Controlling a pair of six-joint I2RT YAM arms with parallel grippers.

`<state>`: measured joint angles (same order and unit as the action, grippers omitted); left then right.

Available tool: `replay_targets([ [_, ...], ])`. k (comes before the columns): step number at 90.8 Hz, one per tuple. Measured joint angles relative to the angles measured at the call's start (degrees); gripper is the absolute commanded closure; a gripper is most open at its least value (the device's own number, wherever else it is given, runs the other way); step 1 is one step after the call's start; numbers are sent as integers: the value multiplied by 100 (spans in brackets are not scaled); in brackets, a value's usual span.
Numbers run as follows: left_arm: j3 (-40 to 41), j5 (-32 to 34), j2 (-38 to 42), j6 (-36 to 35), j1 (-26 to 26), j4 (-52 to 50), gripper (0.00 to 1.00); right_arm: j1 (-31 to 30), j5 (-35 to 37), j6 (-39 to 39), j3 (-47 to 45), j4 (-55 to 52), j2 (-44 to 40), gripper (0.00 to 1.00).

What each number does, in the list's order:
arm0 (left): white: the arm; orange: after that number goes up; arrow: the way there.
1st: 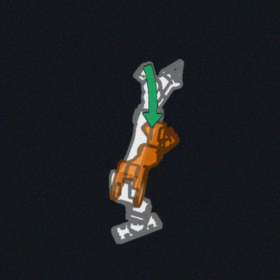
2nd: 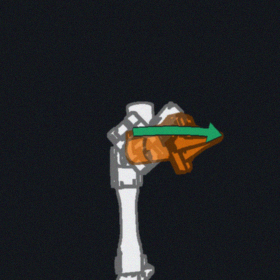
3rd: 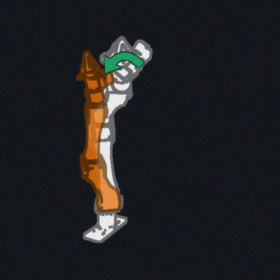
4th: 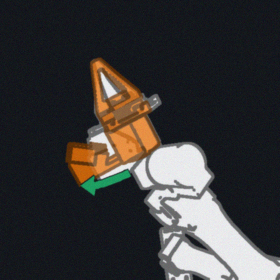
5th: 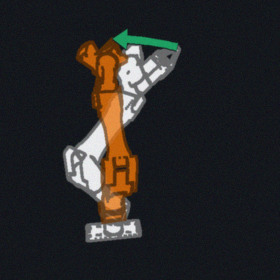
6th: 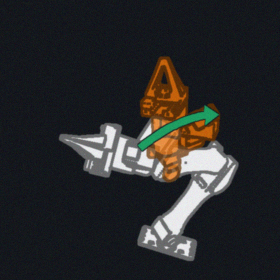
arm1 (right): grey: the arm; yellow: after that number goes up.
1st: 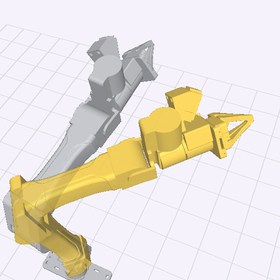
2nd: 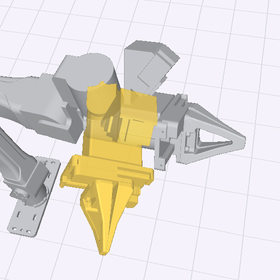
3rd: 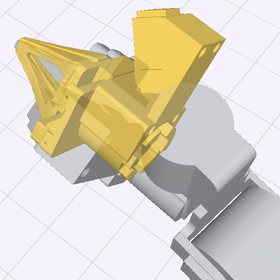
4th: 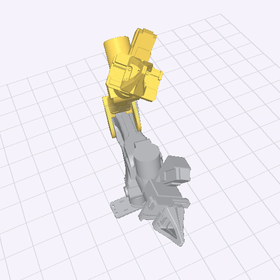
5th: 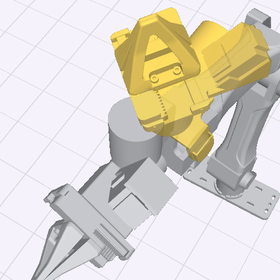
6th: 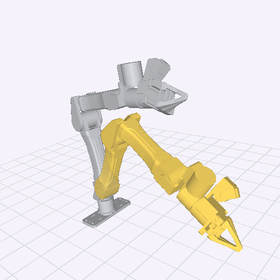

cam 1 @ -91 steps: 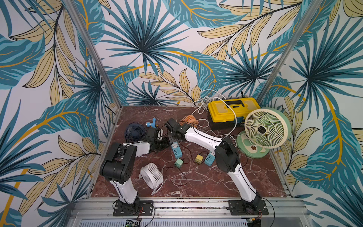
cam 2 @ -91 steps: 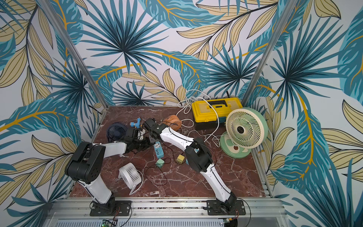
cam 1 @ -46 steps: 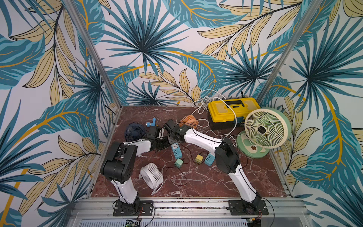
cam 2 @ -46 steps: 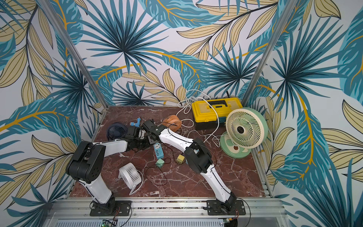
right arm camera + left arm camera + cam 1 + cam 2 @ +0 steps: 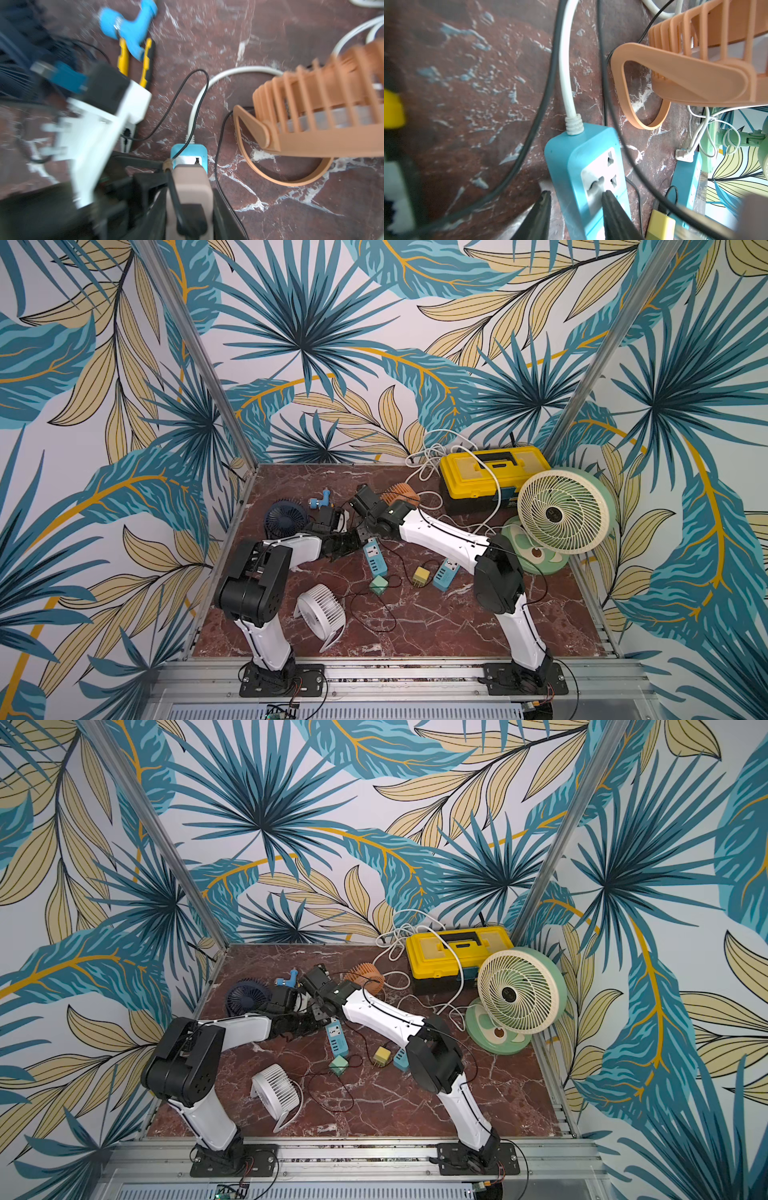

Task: Unplug the desk fan from the power strip
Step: Remove the plug from the socket, then place the plug at the center of the board.

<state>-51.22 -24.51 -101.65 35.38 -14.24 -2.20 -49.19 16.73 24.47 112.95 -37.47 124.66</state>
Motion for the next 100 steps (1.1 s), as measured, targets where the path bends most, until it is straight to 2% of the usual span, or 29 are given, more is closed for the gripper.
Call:
replay_targets([
  [38,33,195,236,-129,4,-83,56,44,-142,-50,-518,-11,-278,81],
  [50,33,247,737,-321,4,-98,56,151,-610,-138,-894,33,-503,80],
  [82,306,529,2824,-835,74,210,56,227,-2170,-422,-1683,468,-846,80],
  [100,439,833,3357,-901,251,173,56,227,-3189,-518,-1882,828,-846,80],
])
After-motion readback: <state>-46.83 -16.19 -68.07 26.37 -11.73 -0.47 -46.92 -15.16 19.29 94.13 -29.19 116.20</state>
